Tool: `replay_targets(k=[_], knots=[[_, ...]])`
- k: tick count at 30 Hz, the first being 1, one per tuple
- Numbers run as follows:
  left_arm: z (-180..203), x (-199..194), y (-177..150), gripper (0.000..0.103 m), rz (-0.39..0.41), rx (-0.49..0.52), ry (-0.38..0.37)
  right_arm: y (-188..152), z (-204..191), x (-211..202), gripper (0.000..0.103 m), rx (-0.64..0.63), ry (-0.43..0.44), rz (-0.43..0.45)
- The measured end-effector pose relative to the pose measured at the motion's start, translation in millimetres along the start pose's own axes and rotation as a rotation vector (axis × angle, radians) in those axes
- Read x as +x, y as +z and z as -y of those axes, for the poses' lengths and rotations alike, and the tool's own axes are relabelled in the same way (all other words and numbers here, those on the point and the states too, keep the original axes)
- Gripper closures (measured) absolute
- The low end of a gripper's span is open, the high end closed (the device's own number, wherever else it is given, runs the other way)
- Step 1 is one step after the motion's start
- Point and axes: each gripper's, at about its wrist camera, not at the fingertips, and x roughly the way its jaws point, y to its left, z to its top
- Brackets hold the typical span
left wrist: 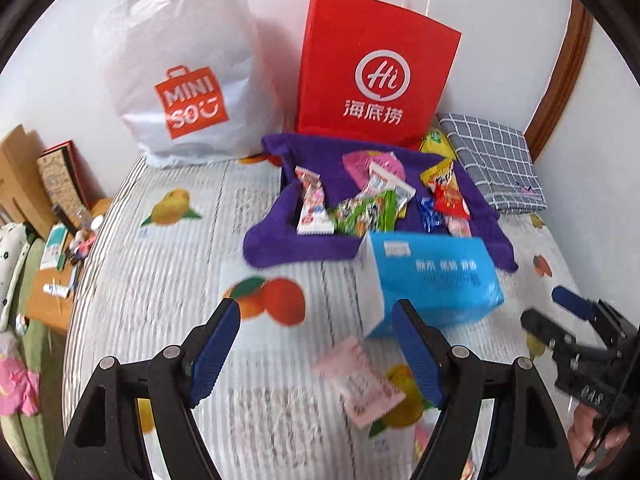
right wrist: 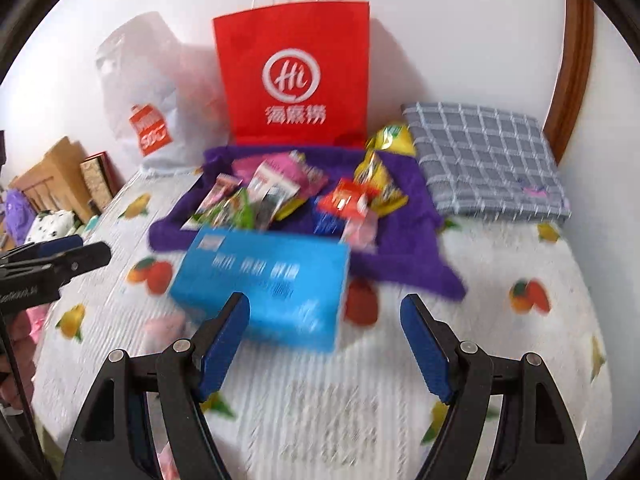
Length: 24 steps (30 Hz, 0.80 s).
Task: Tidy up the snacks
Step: 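Move both open tools back toward the loose snacks beside the tissue pack, then grasp the pink panda snack bag with the right tool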
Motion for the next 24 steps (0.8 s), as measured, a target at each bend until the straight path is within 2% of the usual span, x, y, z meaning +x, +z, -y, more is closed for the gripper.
replay_targets(k=[10,19,24], knots=[[-6.1,-28.7,-41.9,0.026,0.021,-0.012,0.010,-57.0,-27.2,-19.4,0.027,-0.027,0.033,-0.021],[-14.7,-60.0,-64.3,0.026,0.063,-0.015,0.009,-75.1,-48.4,-45.2,0.027,-0.048,0.008,0.025],[-18.1,-69.4,-75.4,0.026,0.072,-0.012,-0.002,-86.9,-61.0,-54.2,0.027,-0.051,0.026,0.033]])
